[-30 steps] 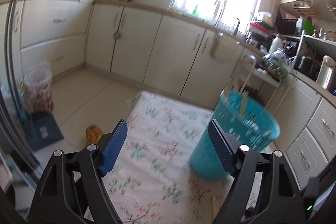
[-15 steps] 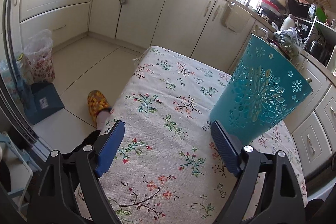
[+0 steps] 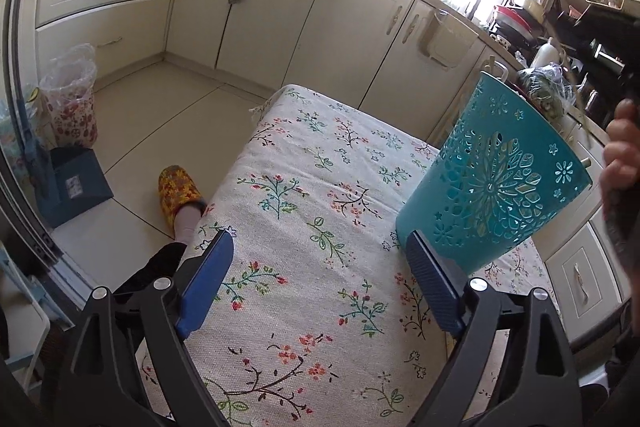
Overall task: Organize utensils
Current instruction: 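Grasp a chopstick with the right gripper and drop it into the teal basket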
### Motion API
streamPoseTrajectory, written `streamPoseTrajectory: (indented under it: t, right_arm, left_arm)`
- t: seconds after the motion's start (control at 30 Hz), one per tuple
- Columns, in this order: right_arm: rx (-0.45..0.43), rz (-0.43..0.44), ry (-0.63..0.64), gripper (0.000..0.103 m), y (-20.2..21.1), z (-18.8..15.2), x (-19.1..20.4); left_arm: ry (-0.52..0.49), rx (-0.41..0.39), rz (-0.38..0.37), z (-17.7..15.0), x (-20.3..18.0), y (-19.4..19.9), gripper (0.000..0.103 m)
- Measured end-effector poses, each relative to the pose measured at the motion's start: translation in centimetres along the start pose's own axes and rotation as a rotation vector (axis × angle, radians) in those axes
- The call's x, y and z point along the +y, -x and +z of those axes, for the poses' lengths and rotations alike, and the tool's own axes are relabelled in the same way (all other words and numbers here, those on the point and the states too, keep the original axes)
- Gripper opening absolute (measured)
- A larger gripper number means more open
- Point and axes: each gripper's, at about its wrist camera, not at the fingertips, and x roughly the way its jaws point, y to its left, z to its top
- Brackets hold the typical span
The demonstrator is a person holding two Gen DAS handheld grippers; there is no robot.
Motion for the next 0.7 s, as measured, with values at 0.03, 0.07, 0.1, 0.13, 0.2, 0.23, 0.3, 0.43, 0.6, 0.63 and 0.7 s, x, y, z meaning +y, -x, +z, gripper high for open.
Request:
streamPoseTrajectory:
  t: [0.03,0.07,0.1,0.13,0.2,0.23,0.3,0.43,0.6,0.63,0.7]
  right_arm:
    - [0.017,-0.01,0.006,0.006,-0.3,-0.4,-0.1]
    - [0.034,-0.017,0.014,0.006,-0.5,-1.0,-0.2]
    - [0.043,-0.017,0.017,0.006,-0.2,-1.4,-0.2]
    - [0.046,-0.006,0.011,0.007,0.3,-1.6,-0.2]
    - [0.055,-0.01,0.032,0.007,1.3,-2.0,0.1]
    - [0.069,-0.013,0.043,0.008,1.4,-2.2,0.3]
    - [0.081,-0.009,0.058,0.008,2.0,-2.6,0.4]
    - [0.07,-0.002,0.066,0.013,4.3,-2.8,0.5]
    - [0.05,0.003,0.027,0.018,8.9,-3.9,-0.1]
    - [0.056,-0.003,0.024,0.019,9.8,-4.6,-0.1]
    - [0.104,-0.024,0.028,0.019,11.6,-7.1,0.0]
  left_arm:
    - [0.002,0.001,-0.002,0.0,0.1,0.0,0.084]
    - [0.004,0.001,-0.004,0.0,0.1,0.0,0.084]
    - [0.004,0.001,-0.005,0.0,0.1,-0.1,0.084]
    - [0.005,0.003,-0.005,0.0,0.1,-0.1,0.084]
    - [0.005,0.005,-0.005,0.0,0.2,-0.1,0.084]
    - [0.005,0.005,-0.004,0.0,0.1,-0.1,0.085]
    - [0.006,0.008,-0.001,0.0,0.2,-0.2,0.085]
    - [0.01,0.015,0.008,0.1,0.3,-0.3,0.085]
    - [0.017,0.021,0.017,0.1,0.4,-0.5,0.086]
    - [0.019,0.022,0.019,0.1,0.4,-0.5,0.086]
    - [0.02,0.024,0.022,0.1,0.4,-0.5,0.087]
